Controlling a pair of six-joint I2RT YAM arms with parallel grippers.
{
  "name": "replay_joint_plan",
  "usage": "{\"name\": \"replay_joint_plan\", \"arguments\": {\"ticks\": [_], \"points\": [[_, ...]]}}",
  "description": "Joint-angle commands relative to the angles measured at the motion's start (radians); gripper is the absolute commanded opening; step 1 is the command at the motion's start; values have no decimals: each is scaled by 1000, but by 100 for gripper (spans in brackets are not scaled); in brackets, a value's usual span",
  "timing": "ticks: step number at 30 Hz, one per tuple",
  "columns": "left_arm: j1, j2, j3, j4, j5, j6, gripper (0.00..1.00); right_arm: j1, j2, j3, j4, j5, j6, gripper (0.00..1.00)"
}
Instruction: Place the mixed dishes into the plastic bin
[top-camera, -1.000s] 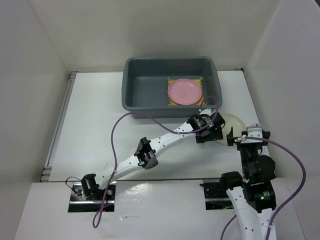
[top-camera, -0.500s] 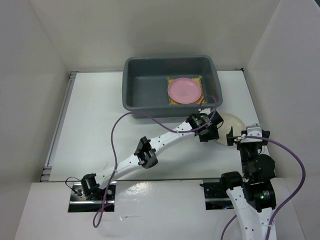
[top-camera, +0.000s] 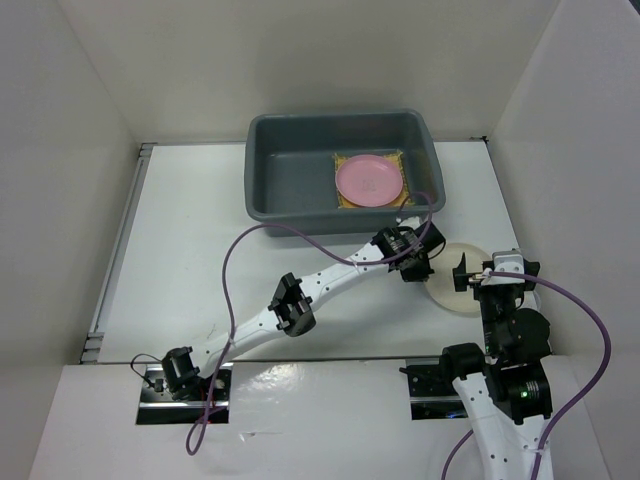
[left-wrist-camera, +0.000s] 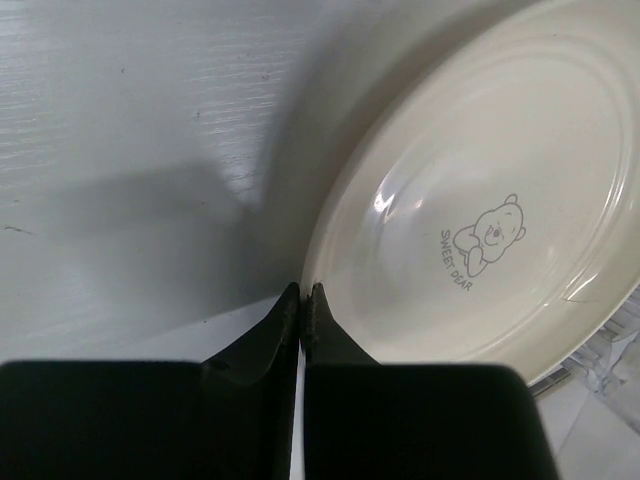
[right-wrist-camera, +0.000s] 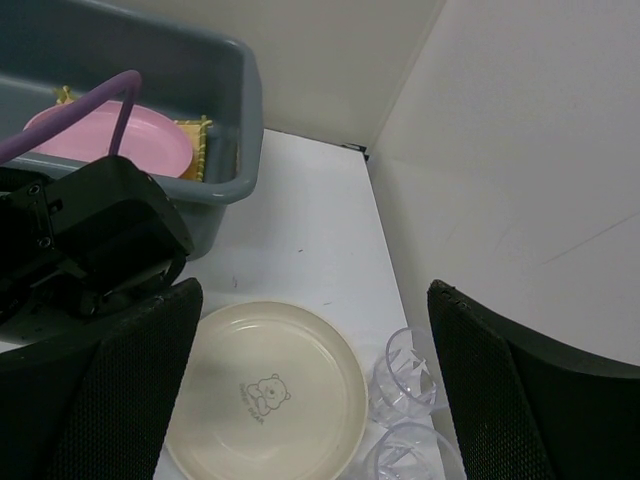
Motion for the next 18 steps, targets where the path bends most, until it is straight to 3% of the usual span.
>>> {"name": "replay_joint_plan", "arguments": {"ticks": [1, 6, 12, 18], "points": [[6, -17, -5, -165, -84, 42, 0, 10, 14, -2, 48, 14, 15, 97], [18, -105, -5, -248, -132, 76, 0, 10, 5, -2, 48, 14, 15, 97], [64, -259, -5, -248, -69, 250, 0, 10, 5, -2, 48, 14, 15, 97], [73, -474, -137, -248, -115, 319, 0, 10, -4, -2, 48, 14, 15, 97]]}}
